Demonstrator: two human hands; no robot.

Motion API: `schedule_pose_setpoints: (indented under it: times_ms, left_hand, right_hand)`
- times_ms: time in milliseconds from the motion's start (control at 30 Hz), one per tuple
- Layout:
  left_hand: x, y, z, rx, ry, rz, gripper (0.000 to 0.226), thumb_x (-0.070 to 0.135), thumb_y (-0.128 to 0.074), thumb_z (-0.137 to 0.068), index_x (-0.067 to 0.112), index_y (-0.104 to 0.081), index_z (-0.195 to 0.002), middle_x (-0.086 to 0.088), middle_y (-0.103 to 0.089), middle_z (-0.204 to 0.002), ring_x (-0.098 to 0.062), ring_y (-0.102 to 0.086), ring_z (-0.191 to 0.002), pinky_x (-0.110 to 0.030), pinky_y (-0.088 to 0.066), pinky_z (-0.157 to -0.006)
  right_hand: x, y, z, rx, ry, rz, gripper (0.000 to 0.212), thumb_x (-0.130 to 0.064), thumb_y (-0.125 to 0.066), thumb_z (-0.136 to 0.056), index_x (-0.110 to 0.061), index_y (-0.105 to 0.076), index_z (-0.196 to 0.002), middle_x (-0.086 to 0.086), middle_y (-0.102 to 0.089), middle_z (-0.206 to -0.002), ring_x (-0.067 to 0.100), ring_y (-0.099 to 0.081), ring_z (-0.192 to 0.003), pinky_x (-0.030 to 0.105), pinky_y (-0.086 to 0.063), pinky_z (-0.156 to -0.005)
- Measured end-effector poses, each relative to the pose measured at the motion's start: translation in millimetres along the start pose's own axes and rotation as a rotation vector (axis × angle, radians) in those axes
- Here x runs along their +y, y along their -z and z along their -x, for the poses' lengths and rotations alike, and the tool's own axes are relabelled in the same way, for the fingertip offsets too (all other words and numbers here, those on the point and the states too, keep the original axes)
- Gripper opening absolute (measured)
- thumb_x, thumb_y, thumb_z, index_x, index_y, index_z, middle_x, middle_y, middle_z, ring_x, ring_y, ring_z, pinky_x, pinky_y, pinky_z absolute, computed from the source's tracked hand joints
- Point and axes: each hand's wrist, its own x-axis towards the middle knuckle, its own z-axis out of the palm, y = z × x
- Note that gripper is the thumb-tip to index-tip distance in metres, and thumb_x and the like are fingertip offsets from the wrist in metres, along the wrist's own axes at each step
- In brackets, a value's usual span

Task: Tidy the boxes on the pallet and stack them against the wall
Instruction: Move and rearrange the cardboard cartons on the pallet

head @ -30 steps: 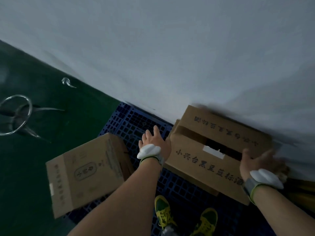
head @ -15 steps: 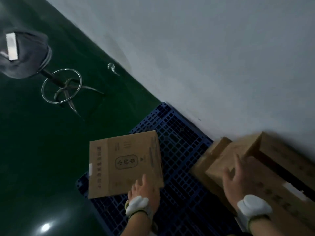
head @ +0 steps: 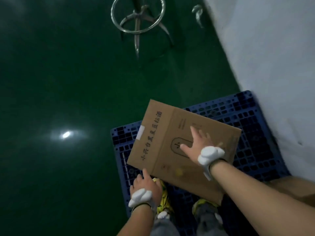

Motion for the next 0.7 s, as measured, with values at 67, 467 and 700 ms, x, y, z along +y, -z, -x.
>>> schedule_pose_setpoints:
  times_ms: [67, 467, 700]
  left_hand:
    - [7.1, -2.3, -20.8, 0.039, 0.033, 0.038, 0.077, 0.054, -0.034, -0.094, 0.017, -0.002, -0.154, -0.011, -0.028, -0.155, -0.031, -0.037, -0.137, -0.046, -0.036, -0.109]
    - [10.9, -21.7, -133.2, -0.102, 0.598, 0.991, 0.087, 0.065, -0.047, -0.087, 0.009, -0.024, -0.15, -0.018, -0.051, -0.133, -0.036, -0.051, -0.117, -0.041, -0.04, -0.098]
    - [22.0, -4.5, -102.4, -0.006, 0.655, 1.35, 0.073, 0.058, -0.021, -0.098, 0.004, -0.037, -0.143, -0.019, -0.048, -0.14, -0.04, -0.049, -0.122, -0.047, -0.042, -0.102]
  right_hand:
    - [-12.9, 11.8, -41.8, 0.015, 0.053, 0.116, 0.088, -0.061, -0.048, -0.088, -0.032, 0.004, -0.153, 0.005, 0.0, -0.163, 0.036, 0.0, -0.148, 0.062, -0.012, -0.114]
    - [-74.9, -15.8, -181.0, 0.173, 0.205, 0.266, 0.109, -0.048, -0.064, -0.081, -0.029, 0.018, -0.15, 0.011, -0.022, -0.159, 0.043, -0.036, -0.135, 0.057, -0.038, -0.104]
    - [-79.1, 39.8, -163.4, 0.388, 0.077, 0.091, 0.066, -0.064, -0.043, -0.089, -0.013, -0.05, -0.131, 0.017, -0.056, -0.129, 0.036, -0.057, -0.099, 0.037, -0.044, -0.071]
